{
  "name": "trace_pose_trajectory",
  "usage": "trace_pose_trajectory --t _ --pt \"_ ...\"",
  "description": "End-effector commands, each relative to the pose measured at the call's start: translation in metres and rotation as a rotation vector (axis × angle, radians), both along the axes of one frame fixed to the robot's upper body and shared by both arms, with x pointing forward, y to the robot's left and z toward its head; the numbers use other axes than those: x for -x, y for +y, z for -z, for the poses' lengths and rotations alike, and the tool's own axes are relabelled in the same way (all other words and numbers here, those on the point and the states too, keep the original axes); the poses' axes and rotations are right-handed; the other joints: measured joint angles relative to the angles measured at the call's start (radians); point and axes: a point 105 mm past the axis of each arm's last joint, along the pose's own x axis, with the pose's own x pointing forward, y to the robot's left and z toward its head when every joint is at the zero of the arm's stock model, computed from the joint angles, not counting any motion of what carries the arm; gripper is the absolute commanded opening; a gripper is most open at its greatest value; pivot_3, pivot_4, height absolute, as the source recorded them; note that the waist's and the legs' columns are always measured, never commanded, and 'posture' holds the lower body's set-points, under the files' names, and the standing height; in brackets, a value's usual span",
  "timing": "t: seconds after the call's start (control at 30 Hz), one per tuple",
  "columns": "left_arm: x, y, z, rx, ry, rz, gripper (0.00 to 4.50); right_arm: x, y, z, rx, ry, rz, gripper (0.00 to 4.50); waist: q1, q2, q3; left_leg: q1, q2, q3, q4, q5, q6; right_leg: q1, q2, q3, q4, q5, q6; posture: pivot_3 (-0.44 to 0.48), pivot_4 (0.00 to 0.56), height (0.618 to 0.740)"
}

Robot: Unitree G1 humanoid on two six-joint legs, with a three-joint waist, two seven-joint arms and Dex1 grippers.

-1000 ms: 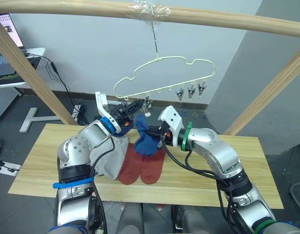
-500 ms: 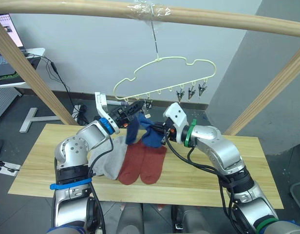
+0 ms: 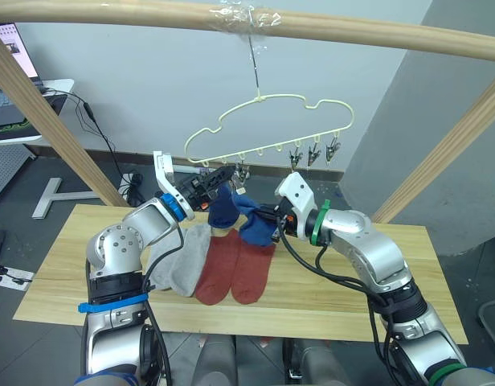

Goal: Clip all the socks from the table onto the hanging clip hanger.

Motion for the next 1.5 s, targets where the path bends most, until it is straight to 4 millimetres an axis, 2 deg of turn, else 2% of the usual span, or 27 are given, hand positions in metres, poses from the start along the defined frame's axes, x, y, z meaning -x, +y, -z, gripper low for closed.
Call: trace_pose_trajectory --t 0.03,0.27,0.53,0.7,1.03,1.13,1.33,1.5 --pt "0.003 0.001 -0.007 -0.014 -0.031 0.001 0.00 0.001 -0.002 -0.016 -0.034 -0.048 -0.003 0.01 0.000 0.000 0.000 0.000 0.000 0.000 0.000 0.000 0.000 0.000 0.000 0.000 0.000 0.000 0.000 0.292 0.179 0.740" --pt "0.004 0.000 -0.008 -0.017 -0.031 0.005 0.00 0.000 -0.004 -0.021 -0.043 -0.057 0.002 0.01 -0.001 0.000 0.000 0.000 0.000 0.000 0.000 0.000 0.000 0.000 0.000 0.000 0.000 0.000 0.000 0.290 0.180 0.740" --pt "0.003 -0.003 -0.009 -0.018 -0.033 0.010 0.00 -0.002 0.010 -0.026 -0.068 -0.065 -0.009 0.01 -0.002 0.000 0.000 0.000 0.000 0.000 0.000 0.000 0.000 0.000 0.000 0.000 0.000 0.000 0.000 0.287 0.181 0.740" --pt "0.004 -0.004 -0.010 -0.020 -0.037 0.010 0.00 -0.001 0.017 -0.026 -0.076 -0.065 -0.019 0.01 -0.002 0.000 0.000 0.000 0.000 0.000 0.000 0.000 0.000 0.000 0.000 0.000 0.000 0.000 0.000 0.290 0.183 0.740" --pt "0.005 -0.002 -0.010 -0.035 -0.069 0.019 0.00 -0.001 0.018 -0.023 -0.069 -0.063 -0.021 0.01 -0.002 0.000 0.000 0.000 0.000 0.000 0.000 0.000 0.000 0.000 0.000 0.000 0.000 0.000 0.000 0.290 0.185 0.740" --pt "0.005 0.000 -0.010 -0.028 -0.065 0.016 0.78 -0.001 0.017 -0.022 -0.066 -0.063 -0.017 0.00 -0.002 0.000 0.000 0.000 0.000 0.000 0.000 0.000 0.000 0.000 0.000 0.000 0.000 0.000 0.000 0.290 0.186 0.740" --pt "0.008 0.004 -0.009 -0.034 -0.063 0.002 2.81 -0.002 0.019 -0.018 -0.062 -0.059 -0.016 0.00 -0.003 0.000 0.000 0.000 0.000 0.000 0.000 0.000 0.000 -0.001 0.000 0.000 0.000 0.000 0.000 0.293 0.187 0.740" --pt "0.007 0.017 -0.009 -0.073 -0.064 -0.046 4.31 -0.004 0.021 -0.016 -0.063 -0.057 -0.013 0.00 -0.003 0.000 0.000 0.000 0.000 0.000 0.000 0.000 0.000 -0.001 0.000 0.000 0.000 0.000 0.000 0.300 0.188 0.740"
